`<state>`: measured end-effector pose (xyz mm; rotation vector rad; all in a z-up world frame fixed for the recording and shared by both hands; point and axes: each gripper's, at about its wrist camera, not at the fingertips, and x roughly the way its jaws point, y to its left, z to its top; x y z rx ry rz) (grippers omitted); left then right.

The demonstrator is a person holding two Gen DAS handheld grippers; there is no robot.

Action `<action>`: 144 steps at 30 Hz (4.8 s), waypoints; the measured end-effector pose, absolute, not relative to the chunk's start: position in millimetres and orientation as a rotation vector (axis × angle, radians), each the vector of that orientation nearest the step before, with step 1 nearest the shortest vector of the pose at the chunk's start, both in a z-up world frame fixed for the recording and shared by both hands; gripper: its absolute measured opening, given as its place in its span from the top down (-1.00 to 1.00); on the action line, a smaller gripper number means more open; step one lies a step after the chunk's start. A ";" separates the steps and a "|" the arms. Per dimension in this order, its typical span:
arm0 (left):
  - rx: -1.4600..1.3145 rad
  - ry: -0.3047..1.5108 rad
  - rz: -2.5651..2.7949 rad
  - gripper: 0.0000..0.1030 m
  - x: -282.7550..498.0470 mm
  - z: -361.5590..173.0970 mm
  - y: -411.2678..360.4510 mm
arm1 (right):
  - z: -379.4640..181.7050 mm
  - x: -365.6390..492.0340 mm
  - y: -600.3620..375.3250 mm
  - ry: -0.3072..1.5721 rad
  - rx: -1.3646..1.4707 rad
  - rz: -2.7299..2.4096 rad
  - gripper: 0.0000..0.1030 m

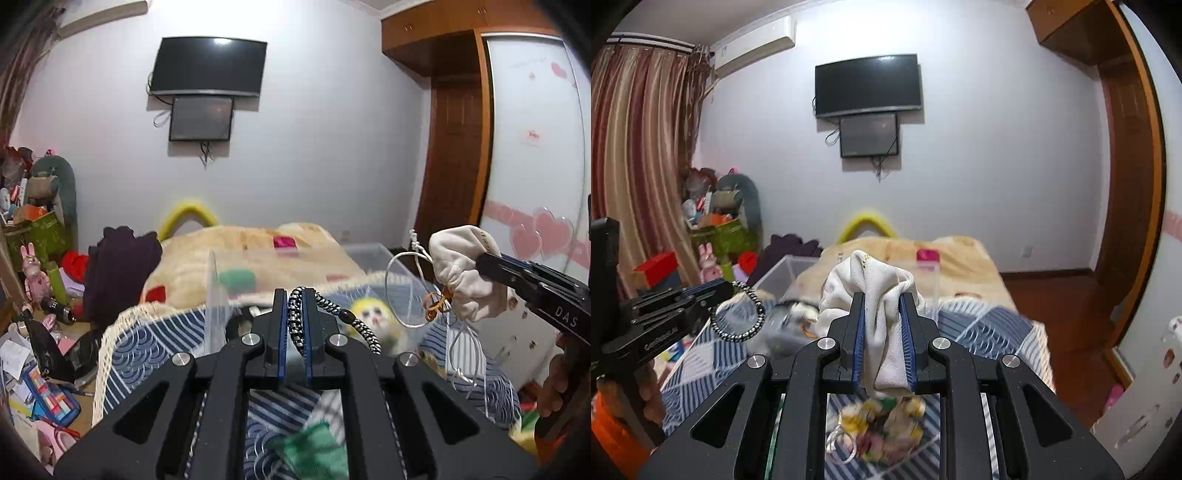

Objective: Organize soft objects
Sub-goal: 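Drop the bracelet and white cloth into the box, opening both grippers, then grasp the green sock with the left gripper while the right grasps the floral scrunchie, then lower the green sock and floral scrunchie into the box and release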

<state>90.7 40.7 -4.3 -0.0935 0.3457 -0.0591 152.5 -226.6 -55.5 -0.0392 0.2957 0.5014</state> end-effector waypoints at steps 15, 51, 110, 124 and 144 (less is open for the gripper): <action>-0.096 0.450 -0.029 0.87 157.4 -26.1 46.3 | -75.8 214.4 -191.8 0.374 -0.106 0.415 0.69; -0.046 0.522 -0.053 -1.00 84.2 -39.8 27.3 | -81.7 154.1 -204.3 0.363 -0.201 0.453 -0.47; -0.147 0.431 -0.091 0.60 83.0 -17.4 46.9 | -81.3 143.6 -198.6 0.332 -0.164 0.569 0.75; -0.156 0.493 -0.042 0.60 157.5 -32.3 52.5 | -93.9 209.7 -168.0 0.433 -0.157 0.518 0.75; -0.129 0.505 -0.022 -0.05 145.1 -27.7 53.9 | -89.8 195.3 -182.5 0.429 -0.133 0.535 0.21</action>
